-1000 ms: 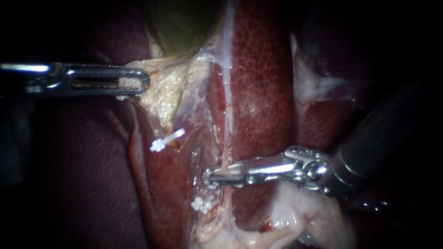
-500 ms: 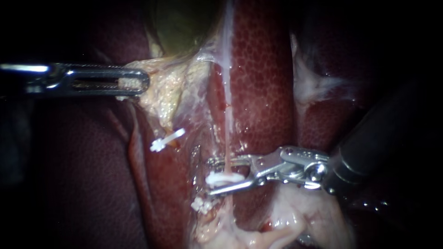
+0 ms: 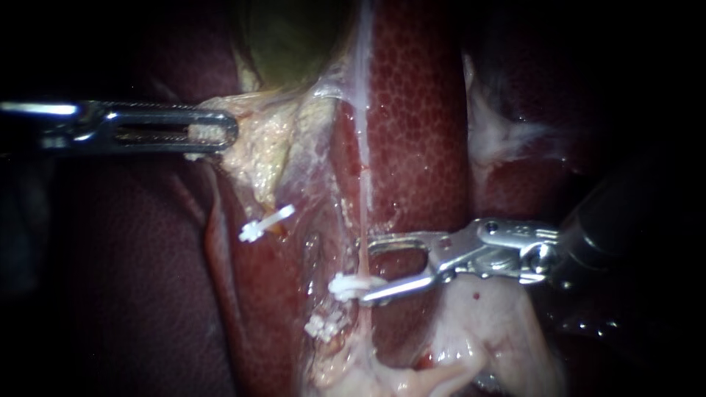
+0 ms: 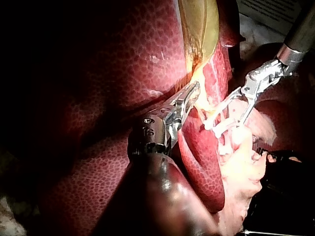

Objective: Going back second clip right tube

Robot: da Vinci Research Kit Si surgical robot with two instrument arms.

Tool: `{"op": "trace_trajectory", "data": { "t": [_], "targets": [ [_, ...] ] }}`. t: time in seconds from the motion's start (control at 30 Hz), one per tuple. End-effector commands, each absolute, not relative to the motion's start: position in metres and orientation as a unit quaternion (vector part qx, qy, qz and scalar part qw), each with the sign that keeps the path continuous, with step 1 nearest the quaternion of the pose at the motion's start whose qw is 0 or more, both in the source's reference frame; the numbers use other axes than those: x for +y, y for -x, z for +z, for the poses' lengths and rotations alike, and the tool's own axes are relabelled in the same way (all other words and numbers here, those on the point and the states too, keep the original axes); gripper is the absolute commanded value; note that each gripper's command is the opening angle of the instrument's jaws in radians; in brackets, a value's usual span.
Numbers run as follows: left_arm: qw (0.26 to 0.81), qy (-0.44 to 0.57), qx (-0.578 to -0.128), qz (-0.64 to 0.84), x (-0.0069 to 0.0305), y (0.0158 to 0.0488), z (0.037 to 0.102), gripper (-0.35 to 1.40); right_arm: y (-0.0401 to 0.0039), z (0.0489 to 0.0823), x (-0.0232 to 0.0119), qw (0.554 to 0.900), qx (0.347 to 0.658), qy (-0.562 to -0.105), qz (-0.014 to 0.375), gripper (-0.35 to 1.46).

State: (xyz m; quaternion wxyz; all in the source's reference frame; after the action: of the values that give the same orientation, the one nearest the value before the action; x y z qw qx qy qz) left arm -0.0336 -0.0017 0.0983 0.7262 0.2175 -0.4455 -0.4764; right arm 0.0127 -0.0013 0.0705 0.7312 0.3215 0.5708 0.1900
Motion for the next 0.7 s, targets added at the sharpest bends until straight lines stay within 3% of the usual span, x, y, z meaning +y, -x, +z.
{"op": "trace_trajectory", "data": {
  "t": [0.03, 0.4, 0.7],
  "targets": [
    [0.726, -0.218, -0.446, -0.476, -0.0016, 0.0336, 0.0983, -0.27, -0.0122, 0.0700, -0.0009, 0.732, 0.572, -0.320, 0.186, 0.60],
    [0.726, -0.218, -0.446, -0.476, -0.0017, 0.0336, 0.0983, -0.27, -0.0085, 0.0642, 0.0027, 0.738, 0.591, -0.295, 0.140, 0.60],
    [0.726, -0.217, -0.446, -0.476, -0.0017, 0.0336, 0.0984, -0.27, -0.0077, 0.0625, 0.0034, 0.737, 0.599, -0.287, 0.126, 0.60]
  ]
}}
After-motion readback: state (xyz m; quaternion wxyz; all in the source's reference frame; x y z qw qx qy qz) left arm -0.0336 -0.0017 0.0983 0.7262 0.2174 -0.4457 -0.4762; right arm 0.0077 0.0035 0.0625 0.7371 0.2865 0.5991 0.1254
